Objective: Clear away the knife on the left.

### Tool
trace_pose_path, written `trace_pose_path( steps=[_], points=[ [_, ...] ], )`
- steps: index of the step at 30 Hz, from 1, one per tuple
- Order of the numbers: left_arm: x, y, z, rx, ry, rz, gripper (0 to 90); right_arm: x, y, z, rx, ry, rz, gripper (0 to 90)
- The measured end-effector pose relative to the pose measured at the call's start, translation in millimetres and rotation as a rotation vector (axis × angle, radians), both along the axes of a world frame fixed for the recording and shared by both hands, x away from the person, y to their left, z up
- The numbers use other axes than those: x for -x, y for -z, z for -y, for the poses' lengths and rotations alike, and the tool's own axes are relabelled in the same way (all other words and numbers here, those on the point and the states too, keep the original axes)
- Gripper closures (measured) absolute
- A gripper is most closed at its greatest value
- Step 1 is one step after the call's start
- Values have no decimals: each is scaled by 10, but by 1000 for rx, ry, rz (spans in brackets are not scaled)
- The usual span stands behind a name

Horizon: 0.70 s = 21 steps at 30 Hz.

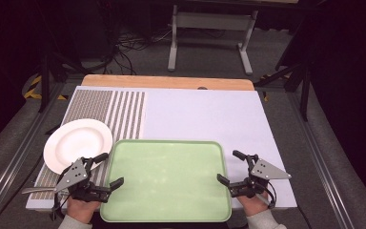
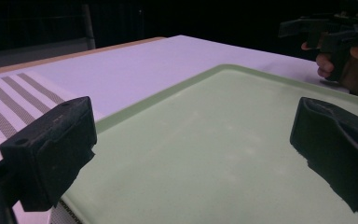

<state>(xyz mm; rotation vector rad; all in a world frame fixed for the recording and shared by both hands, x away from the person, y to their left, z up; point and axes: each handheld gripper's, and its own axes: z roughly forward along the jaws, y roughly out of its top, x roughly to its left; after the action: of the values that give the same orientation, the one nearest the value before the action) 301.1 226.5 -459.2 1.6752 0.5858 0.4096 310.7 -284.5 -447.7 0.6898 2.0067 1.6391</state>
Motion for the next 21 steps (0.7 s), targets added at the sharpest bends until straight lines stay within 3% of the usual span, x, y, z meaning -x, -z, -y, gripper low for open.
trace_pose_path(
  steps=[4,14,21],
  points=[
    [-1,-35,-12,-13,-3,6,16,-1,-1,19,-19,-1,-8,2],
    [5,-122,-87,18,41,-8,16,6,-13,9,-10,5,-1,2],
    [1,-280,-134,-64,77,-24,38,-22,-13,17,-25,2,-7,2]
  ],
)
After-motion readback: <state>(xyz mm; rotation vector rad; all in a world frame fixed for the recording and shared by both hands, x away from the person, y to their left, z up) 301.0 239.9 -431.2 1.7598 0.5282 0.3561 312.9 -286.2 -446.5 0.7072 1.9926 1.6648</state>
